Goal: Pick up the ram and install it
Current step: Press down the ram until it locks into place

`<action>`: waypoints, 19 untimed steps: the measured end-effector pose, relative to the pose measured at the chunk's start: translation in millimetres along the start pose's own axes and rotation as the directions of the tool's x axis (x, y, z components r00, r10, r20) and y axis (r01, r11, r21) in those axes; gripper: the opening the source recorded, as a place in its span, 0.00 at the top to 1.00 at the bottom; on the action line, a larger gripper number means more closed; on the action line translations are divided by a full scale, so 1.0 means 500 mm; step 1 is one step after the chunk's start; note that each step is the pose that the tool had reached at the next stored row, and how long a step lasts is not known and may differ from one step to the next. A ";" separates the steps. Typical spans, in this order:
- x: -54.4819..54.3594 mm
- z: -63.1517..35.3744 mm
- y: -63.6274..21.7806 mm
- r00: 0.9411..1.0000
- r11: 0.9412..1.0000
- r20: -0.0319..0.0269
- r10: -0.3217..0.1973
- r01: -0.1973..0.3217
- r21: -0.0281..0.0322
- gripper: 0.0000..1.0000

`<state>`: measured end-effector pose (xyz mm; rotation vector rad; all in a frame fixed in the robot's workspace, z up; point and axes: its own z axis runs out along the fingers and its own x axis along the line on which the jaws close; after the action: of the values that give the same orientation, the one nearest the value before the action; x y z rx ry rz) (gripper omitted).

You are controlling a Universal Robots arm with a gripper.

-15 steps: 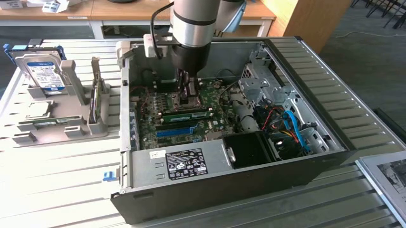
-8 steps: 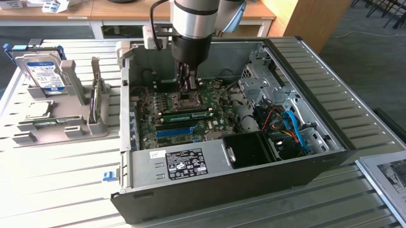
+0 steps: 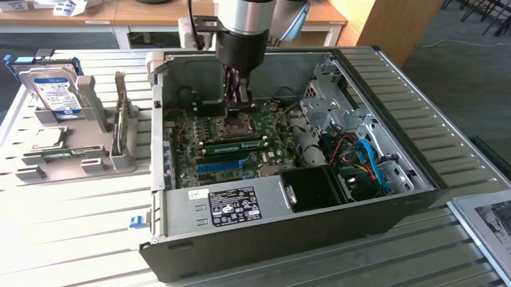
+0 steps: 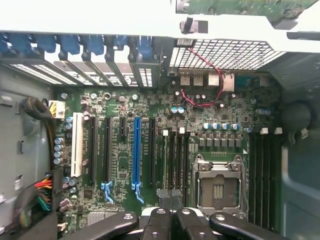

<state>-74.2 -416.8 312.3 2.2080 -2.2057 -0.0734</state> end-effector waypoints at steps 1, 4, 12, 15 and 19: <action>0.000 -0.005 0.000 1.000 1.000 0.000 0.000 0.000 0.000 0.90; 0.000 -0.019 0.001 1.000 1.000 0.000 0.000 0.000 -0.001 0.90; -0.001 -0.049 0.002 1.000 1.000 0.000 0.000 0.000 -0.002 0.90; -0.001 -0.059 0.003 1.000 1.000 0.000 0.000 0.000 -0.002 0.90; -0.001 -0.070 0.003 1.000 1.000 0.000 0.000 0.000 -0.002 0.90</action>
<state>-74.2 -416.8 347.3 2.2069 -2.2045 -0.0757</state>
